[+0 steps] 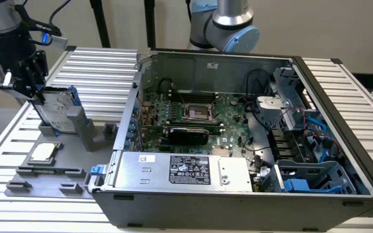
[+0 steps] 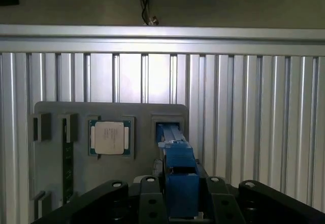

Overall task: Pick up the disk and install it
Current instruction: 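Pick up the disk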

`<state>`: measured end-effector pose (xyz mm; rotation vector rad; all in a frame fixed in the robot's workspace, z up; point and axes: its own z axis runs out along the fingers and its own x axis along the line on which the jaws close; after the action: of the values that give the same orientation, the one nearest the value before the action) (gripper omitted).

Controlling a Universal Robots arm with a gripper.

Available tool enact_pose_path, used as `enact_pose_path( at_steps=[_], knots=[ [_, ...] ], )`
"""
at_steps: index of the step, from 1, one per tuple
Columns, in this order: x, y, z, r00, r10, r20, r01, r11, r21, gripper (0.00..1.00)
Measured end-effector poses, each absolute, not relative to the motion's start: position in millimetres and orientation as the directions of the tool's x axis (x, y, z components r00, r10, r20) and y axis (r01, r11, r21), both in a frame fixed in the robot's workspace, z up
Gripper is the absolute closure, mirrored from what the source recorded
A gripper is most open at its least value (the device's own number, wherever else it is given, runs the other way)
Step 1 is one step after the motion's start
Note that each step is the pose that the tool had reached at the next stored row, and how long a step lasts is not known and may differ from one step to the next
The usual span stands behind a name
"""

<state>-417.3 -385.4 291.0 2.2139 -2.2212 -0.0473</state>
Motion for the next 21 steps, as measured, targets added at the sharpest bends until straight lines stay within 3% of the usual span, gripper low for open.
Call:
enact_pose_path(
  at_steps=[21],
  knots=[
    [-417.3, -393.3, 290.5, -0.011, -1.000, -0.025, -1.000, 0.010, 0.025, 0.67]
  ],
)
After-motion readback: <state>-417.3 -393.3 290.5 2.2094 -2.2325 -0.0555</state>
